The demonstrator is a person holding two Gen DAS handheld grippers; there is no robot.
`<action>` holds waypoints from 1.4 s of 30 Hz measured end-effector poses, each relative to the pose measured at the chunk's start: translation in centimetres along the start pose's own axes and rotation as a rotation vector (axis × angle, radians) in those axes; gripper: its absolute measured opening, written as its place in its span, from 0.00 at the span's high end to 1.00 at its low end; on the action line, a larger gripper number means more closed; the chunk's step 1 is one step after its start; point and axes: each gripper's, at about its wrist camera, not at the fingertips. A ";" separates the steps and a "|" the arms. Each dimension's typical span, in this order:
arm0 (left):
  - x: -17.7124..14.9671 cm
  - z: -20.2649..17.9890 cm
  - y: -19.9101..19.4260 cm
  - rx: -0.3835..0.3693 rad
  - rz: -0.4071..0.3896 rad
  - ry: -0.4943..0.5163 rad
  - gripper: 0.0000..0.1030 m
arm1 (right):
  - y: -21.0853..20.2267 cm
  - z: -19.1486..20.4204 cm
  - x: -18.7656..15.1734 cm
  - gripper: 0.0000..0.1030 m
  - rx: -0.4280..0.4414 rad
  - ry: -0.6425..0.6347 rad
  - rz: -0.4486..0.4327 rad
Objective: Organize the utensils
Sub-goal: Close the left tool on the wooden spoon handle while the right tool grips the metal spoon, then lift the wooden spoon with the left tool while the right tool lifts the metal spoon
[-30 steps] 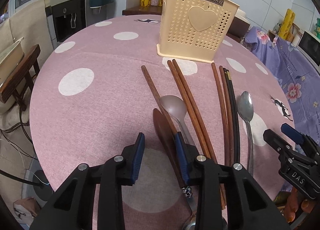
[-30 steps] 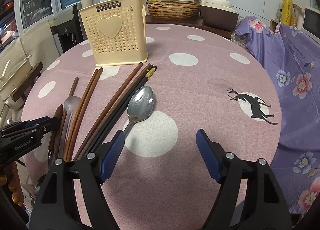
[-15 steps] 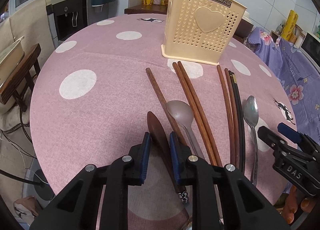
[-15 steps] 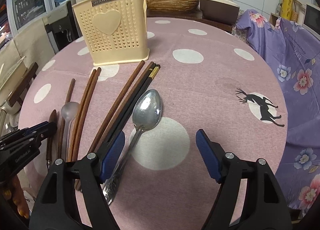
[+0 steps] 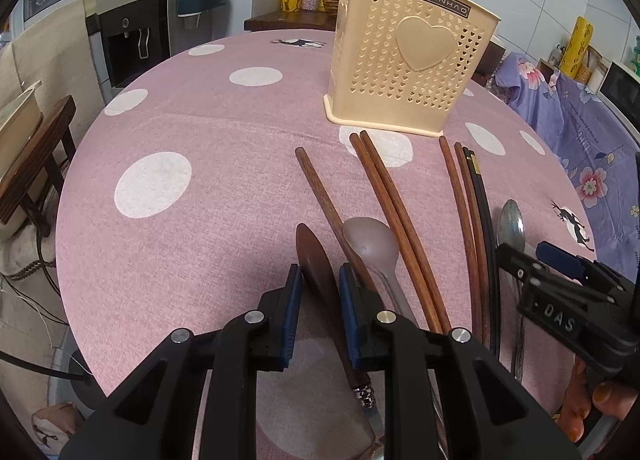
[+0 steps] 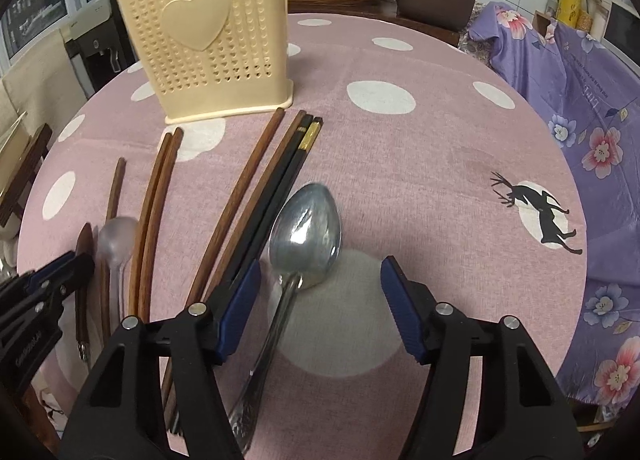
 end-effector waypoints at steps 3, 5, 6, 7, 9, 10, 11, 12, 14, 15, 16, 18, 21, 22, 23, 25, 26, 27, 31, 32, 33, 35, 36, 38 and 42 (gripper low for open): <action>0.2 0.1 0.2 0.000 0.003 -0.008 0.80 | 0.5 0.0 0.8 0.43 -0.010 0.016 0.020; 0.3 0.1 0.3 0.006 0.003 -0.010 0.80 | 0.7 0.2 1.0 0.44 -0.013 0.016 0.023; 0.4 0.0 0.3 0.009 0.003 -0.009 0.80 | 0.7 0.2 1.0 0.44 -0.015 0.018 0.023; 0.5 0.0 0.4 0.013 0.002 -0.009 0.80 | 0.8 0.3 1.1 0.44 -0.018 0.020 0.023; 0.6 -0.1 0.6 0.020 0.001 -0.009 0.80 | 0.8 0.3 1.2 0.48 -0.017 0.020 0.024; 0.7 -0.1 0.7 0.023 0.002 -0.008 0.80 | 0.9 0.5 1.2 0.52 -0.015 0.018 0.025; 0.8 -0.1 0.8 0.027 0.004 -0.008 0.80 | 0.8 0.6 1.3 0.55 -0.012 0.015 0.027; 0.9 -0.1 0.9 0.029 0.005 -0.008 0.80 | 0.8 0.8 1.3 0.61 -0.007 0.008 0.030; 1.0 -0.1 1.0 0.033 0.002 -0.010 0.80 | 0.8 1.1 1.4 0.62 -0.007 0.000 0.031; 1.0 -0.1 1.1 0.035 0.000 -0.011 0.81 | 0.8 1.1 1.4 0.62 -0.005 0.003 0.029; 1.1 -0.1 1.1 0.038 -0.002 -0.012 0.81 | 0.8 1.0 1.4 0.62 -0.003 0.003 0.026; 1.0 -0.1 1.1 0.045 -0.004 -0.009 0.81 | 0.8 1.0 1.4 0.62 0.002 -0.002 0.025; 1.0 -0.4 1.1 0.060 -0.008 0.005 0.81 | 0.8 1.1 1.3 0.63 0.004 -0.008 0.021; 1.0 -0.4 1.1 0.061 -0.009 0.006 0.82 | 0.8 1.1 1.3 0.63 0.006 -0.010 0.020; 1.1 -0.3 1.2 0.060 -0.008 0.005 0.82 | 0.8 1.1 1.3 0.63 0.008 -0.011 0.018; 1.3 -0.2 1.2 0.053 -0.005 -0.004 0.83 | 0.9 1.0 1.4 0.63 0.016 -0.012 0.014; 1.4 -0.1 1.3 0.048 -0.005 -0.011 0.83 | 0.9 0.9 1.4 0.63 0.022 -0.011 0.013; 1.4 0.0 1.3 0.048 -0.007 -0.015 0.83 | 0.9 0.8 1.4 0.63 0.029 -0.008 0.012; 1.9 0.2 0.7 0.040 -0.044 -0.024 0.84 | 0.8 0.4 1.7 0.63 0.069 0.007 -0.007; 2.2 0.3 0.4 0.032 -0.059 -0.027 0.84 | 0.6 0.3 1.8 0.63 0.076 0.006 -0.016; 2.4 0.3 0.0 0.026 -0.075 -0.028 0.84 | 0.3 0.2 2.0 0.63 0.084 0.007 -0.029; 3.1 0.4 -1.0 0.018 -0.103 -0.032 0.84 | -0.6 0.1 2.3 0.63 0.100 0.002 -0.061; 3.5 0.4 -1.6 0.009 -0.119 -0.034 0.85 | -1.1 0.0 2.5 0.63 0.106 -0.002 -0.077; 4.1 0.4 -2.8 -0.002 -0.151 -0.033 0.85 | -2.4 -0.2 2.9 0.63 0.129 -0.005 -0.108; 5.1 0.5 -5.5 -0.016 -0.222 -0.028 0.85 | -5.0 -1.0 3.9 0.63 0.160 -0.007 -0.174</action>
Point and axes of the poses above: each gripper's, at about its wrist camera, not at the fingertips, and y roughly the way its jaws point, z to its left, x to its top, and after that the axes turned 5 degrees about -z, right-handed
